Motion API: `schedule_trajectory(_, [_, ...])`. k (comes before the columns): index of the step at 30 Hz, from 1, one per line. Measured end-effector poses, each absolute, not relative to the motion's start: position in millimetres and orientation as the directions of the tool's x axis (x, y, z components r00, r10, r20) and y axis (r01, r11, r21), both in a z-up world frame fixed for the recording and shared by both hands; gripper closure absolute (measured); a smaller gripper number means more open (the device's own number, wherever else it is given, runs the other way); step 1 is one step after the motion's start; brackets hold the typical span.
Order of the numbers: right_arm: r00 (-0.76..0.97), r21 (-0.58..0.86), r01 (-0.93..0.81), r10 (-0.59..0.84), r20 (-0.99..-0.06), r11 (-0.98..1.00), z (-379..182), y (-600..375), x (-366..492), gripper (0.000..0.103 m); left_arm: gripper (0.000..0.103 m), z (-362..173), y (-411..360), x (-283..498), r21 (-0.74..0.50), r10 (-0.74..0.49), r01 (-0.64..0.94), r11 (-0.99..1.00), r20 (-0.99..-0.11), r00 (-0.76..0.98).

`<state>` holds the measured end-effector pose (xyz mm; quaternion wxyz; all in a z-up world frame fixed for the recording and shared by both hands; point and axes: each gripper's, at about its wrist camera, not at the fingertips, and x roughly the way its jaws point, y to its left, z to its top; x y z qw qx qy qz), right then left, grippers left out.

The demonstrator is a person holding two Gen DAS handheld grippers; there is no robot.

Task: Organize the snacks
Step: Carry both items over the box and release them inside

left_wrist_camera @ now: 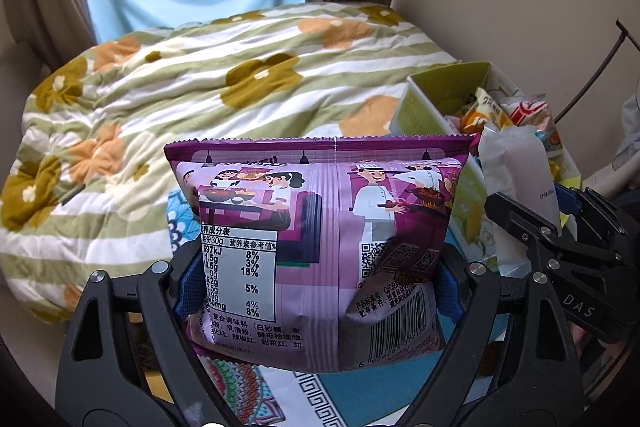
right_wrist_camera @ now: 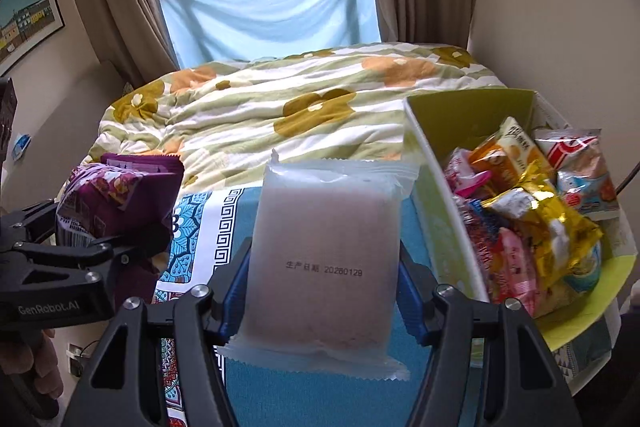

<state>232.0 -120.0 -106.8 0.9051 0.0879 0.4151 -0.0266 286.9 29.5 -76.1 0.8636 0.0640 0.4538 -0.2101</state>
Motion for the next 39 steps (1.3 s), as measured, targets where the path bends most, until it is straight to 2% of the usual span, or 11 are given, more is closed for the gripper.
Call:
schedule_trajectory(10, [0.718, 0.161, 0.155, 0.001, -0.696, 0.975, -62, -250, 219, 0.044, 0.016, -40, -99, 303, -0.11, -0.329, 0.407, 0.907, -0.788, 0.52])
schedule_trajectory(20, [0.71, 0.151, 0.062, 0.063, -0.702, 0.987, -64, -365, 255, 0.044, 0.015, -83, -230, 363, -0.173, -0.306, 0.314, 0.934, -0.84, 0.449])
schedule_trajectory(24, [0.693, 0.163, 0.026, 0.1, -0.714, 0.986, -69, -392, 272, 0.044, 0.007, -105, -255, 383, -0.172, -0.283, 0.286, 0.943, -0.866, 0.412])
schedule_trajectory(30, [0.672, 0.187, -0.017, 0.15, -0.725, 0.982, -82, -409, 289, 0.044, 0.007, -127, -258, 387, -0.118, -0.21, 0.252, 0.96, -0.901, 0.378])
schedule_trajectory(36, [0.662, 0.216, -0.035, 0.184, -0.726, 0.976, -89, -413, 292, 0.044, 0.006, -121, -257, 383, -0.163, -0.265, 0.277, 0.947, -0.884, 0.386])
schedule_trajectory(37, [0.664, 0.22, -0.035, 0.187, -0.724, 0.975, -88, -413, 292, 0.044, 0.001, -119, -260, 383, -0.156, -0.264, 0.288, 0.945, -0.883, 0.388])
schedule_trajectory(39, [0.669, 0.227, -0.036, 0.192, -0.718, 0.973, -86, -414, 292, 0.044, 0.001, -113, -264, 380, -0.134, -0.261, 0.312, 0.941, -0.874, 0.411])
